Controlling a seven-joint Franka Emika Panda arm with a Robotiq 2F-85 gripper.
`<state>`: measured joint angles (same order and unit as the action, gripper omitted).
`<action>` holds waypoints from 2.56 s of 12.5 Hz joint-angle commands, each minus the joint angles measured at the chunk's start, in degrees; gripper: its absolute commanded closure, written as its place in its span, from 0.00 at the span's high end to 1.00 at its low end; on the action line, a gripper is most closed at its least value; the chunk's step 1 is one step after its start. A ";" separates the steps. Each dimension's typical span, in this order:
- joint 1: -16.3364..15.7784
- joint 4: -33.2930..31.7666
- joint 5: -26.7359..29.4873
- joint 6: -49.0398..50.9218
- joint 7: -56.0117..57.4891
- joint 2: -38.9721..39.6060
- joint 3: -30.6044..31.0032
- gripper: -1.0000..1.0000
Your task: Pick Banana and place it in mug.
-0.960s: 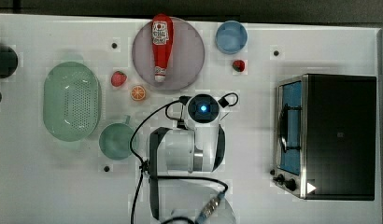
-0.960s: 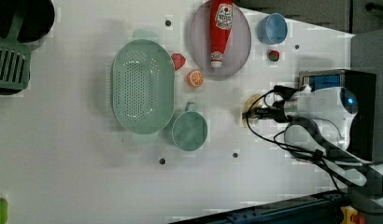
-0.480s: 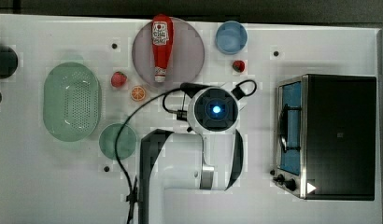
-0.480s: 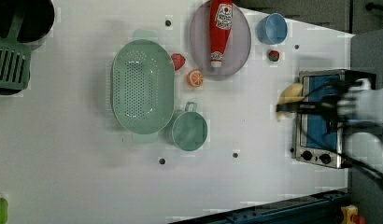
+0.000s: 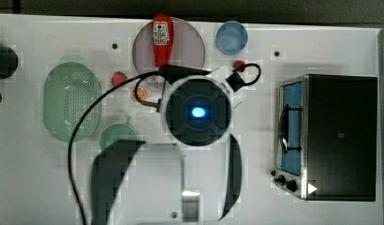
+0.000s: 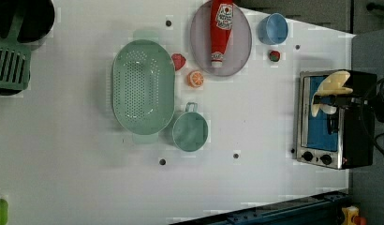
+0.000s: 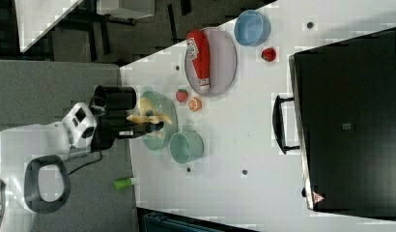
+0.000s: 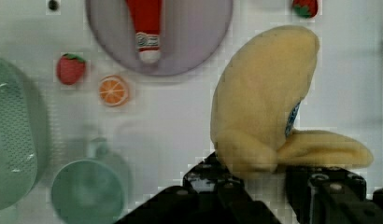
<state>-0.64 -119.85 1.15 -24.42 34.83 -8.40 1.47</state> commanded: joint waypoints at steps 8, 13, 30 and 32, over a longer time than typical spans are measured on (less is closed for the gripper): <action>-3.65 -1.35 0.75 1.11 -38.36 5.59 21.14 0.35; -3.65 -8.55 0.74 -15.33 -39.03 11.93 22.06 0.35; -1.72 -0.84 0.71 -8.70 -40.06 4.34 12.43 1.00; -1.25 5.45 0.48 2.45 -40.05 1.38 6.97 1.00</action>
<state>-3.97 -119.29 0.72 -24.10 -2.91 -3.75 11.46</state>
